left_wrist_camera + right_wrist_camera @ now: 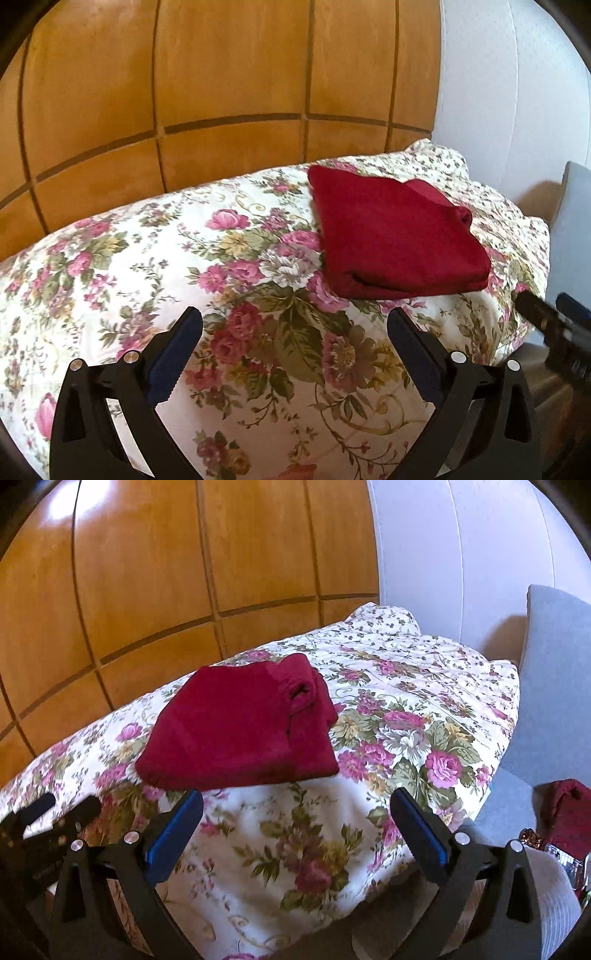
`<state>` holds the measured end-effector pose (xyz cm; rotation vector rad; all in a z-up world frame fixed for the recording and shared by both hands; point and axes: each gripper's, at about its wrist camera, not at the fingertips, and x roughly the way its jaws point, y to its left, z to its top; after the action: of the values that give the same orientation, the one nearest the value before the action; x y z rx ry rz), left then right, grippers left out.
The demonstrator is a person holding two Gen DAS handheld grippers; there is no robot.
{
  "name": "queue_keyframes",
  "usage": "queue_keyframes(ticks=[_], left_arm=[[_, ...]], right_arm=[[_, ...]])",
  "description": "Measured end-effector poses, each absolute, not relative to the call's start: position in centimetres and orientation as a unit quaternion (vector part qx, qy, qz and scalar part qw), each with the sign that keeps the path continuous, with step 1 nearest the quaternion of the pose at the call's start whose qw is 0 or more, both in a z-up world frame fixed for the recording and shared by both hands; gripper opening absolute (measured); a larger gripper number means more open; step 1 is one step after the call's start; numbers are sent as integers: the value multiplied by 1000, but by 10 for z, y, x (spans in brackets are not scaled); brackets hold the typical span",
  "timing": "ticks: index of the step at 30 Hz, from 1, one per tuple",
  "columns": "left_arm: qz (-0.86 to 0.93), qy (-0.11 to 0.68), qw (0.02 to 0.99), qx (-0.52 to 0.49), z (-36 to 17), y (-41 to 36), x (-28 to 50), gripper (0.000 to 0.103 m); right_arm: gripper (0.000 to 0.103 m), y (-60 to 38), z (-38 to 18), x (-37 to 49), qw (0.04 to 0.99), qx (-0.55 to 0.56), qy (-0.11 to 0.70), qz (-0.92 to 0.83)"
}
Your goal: Fold small clothes
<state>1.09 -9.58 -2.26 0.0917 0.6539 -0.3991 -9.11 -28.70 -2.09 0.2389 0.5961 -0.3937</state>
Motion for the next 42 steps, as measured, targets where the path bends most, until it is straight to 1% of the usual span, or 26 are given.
queue_keyframes(ticks=[6, 42], left_arm=[[-194, 315, 927, 54, -17, -96, 4, 99], [-189, 326, 924, 67, -20, -99, 0, 99]], right_arm=[[101, -283, -20, -94, 931, 102, 288, -201], [101, -286, -25, -93, 927, 110, 298, -201]])
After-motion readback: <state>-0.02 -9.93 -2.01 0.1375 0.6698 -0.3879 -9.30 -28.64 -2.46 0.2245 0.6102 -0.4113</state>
